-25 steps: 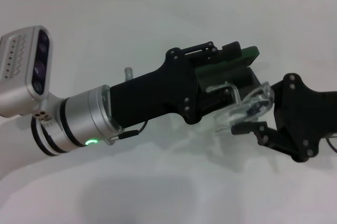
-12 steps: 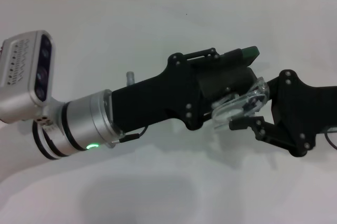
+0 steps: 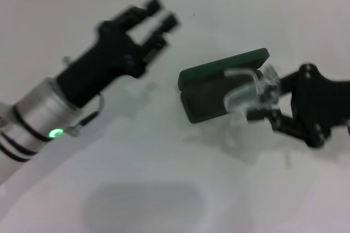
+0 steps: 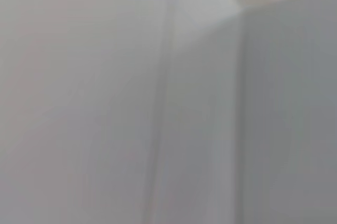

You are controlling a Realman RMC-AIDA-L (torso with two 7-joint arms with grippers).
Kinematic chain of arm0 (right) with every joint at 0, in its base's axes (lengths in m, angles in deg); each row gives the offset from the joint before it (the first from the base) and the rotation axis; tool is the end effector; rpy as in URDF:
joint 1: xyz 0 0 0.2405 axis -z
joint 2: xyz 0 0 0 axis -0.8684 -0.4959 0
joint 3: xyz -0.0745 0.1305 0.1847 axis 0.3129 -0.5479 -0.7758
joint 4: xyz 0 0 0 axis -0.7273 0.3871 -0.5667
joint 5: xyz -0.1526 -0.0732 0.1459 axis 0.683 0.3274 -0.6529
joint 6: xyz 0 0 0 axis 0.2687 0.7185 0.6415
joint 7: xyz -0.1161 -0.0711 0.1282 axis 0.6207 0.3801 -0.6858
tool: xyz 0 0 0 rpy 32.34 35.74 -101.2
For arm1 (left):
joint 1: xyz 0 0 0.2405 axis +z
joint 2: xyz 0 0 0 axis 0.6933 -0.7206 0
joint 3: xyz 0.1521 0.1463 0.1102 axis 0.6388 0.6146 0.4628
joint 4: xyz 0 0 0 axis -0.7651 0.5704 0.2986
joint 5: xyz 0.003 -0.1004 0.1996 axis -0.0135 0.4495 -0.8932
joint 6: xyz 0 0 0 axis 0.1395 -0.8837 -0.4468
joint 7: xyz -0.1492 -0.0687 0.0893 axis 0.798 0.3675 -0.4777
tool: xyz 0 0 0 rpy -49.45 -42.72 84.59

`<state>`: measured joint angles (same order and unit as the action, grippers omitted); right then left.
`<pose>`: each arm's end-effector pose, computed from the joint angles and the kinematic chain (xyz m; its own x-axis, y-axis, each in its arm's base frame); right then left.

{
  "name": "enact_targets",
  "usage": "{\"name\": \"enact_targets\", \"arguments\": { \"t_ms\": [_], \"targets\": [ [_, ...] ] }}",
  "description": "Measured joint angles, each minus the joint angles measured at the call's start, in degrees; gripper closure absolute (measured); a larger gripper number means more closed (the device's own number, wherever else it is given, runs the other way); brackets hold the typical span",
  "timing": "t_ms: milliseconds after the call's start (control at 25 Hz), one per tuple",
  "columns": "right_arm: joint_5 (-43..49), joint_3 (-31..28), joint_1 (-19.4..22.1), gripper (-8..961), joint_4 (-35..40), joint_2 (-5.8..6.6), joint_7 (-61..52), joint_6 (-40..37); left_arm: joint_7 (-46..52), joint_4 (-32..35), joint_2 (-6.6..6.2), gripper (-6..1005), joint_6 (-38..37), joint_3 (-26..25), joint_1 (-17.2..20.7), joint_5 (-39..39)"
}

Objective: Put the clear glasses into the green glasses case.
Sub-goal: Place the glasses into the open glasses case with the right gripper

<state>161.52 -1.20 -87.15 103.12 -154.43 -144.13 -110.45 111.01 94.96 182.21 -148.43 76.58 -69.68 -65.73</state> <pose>0.1578 0.3016 -0.0020 0.7421 0.1616 -0.6506 0.1240 -0.9869 -0.1037 -0.1822 0.3158 -0.0453 0.3834 -0.0682 0.9211 0.4672 -0.8459 -0.2571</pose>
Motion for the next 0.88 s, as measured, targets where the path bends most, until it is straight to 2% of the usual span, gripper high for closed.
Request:
{"name": "enact_targets", "arguments": {
  "t_ms": [120,200,360,440,600,720,880],
  "targets": [
    [3.73,0.23,0.0,840,8.05,0.01,-8.05,4.84,-1.09,-1.03,-0.02,513,0.0,-5.47,2.46,0.65],
    [9.05,0.41,-1.43,840,14.56,0.0,-16.48,7.83,-1.74,-1.1,-0.06,513,-0.01,-8.44,3.94,0.68],
    [24.26,1.77,-9.25,839,23.14,-0.02,-34.05,11.69,-1.68,-1.04,-0.47,512,-0.42,-11.01,5.73,0.73],
    [31.3,2.79,-14.68,839,23.19,0.02,-39.14,11.87,-1.61,-1.03,-0.51,512,-0.53,-11.05,6.1,0.73],
    [42.76,6.44,-23.66,838,16.91,-0.42,-42.37,12.98,-1.62,-1.12,-0.29,511,-0.56,-11.01,5.87,0.39],
    [46.19,12.73,-26.22,837,14.36,-0.67,-43.87,16.97,-1.56,-1.17,-0.24,510,-0.56,-10.95,6.05,0.35],
    [49.56,21.56,-26.29,837,15.62,-0.72,-47.04,22.7,-1.47,-1.64,-0.28,509,-0.59,-11.08,6.28,0.45]
  ]
}}
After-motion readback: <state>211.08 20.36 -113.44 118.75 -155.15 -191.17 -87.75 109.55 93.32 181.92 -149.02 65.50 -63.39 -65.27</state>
